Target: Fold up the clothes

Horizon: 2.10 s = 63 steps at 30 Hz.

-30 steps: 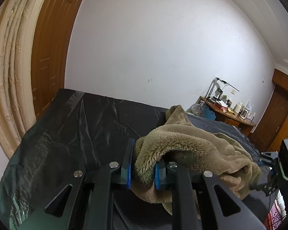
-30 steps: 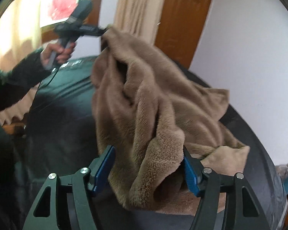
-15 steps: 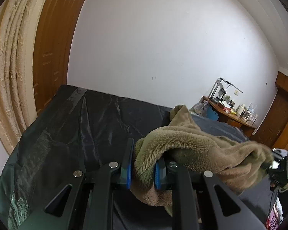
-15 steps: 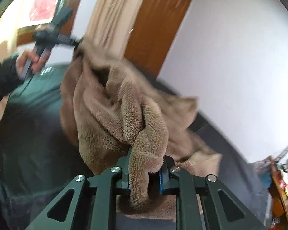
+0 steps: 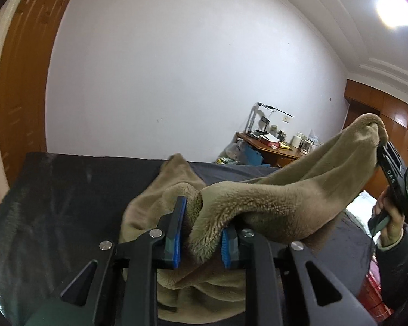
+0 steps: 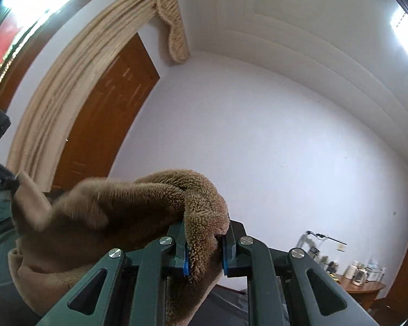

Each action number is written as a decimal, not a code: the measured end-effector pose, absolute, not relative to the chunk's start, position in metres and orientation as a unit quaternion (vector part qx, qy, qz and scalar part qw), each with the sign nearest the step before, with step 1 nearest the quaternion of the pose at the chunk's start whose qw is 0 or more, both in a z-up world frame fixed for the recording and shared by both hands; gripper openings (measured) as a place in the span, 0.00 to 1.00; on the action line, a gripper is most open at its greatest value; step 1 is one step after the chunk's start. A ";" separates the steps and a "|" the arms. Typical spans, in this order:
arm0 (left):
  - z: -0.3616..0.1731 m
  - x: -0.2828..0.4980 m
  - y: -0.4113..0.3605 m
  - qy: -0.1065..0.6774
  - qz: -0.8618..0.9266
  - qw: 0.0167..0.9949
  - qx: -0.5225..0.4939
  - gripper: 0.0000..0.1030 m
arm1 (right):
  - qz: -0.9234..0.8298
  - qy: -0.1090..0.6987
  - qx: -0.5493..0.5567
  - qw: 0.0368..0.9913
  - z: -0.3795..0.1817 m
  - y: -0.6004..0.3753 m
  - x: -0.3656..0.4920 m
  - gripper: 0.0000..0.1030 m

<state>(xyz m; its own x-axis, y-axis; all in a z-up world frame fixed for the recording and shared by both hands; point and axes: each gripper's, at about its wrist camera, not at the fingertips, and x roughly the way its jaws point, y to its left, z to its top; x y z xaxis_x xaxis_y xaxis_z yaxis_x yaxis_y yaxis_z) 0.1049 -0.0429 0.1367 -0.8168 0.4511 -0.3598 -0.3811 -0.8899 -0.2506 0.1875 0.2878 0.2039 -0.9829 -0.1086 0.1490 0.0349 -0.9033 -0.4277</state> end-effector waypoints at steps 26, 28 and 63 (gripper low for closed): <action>0.373 0.301 -0.044 -0.110 0.960 0.216 0.140 0.24 | -0.934 0.133 -0.323 -0.075 0.430 0.298 0.289 0.16; 0.361 0.298 -0.043 -0.111 0.961 0.224 0.118 0.24 | -0.931 0.139 -0.328 -0.080 0.436 0.294 0.299 0.16; 0.212 0.265 -0.004 -0.079 0.931 0.353 -0.051 1.00 | -0.934 0.204 -0.275 -0.104 0.412 0.246 0.308 0.16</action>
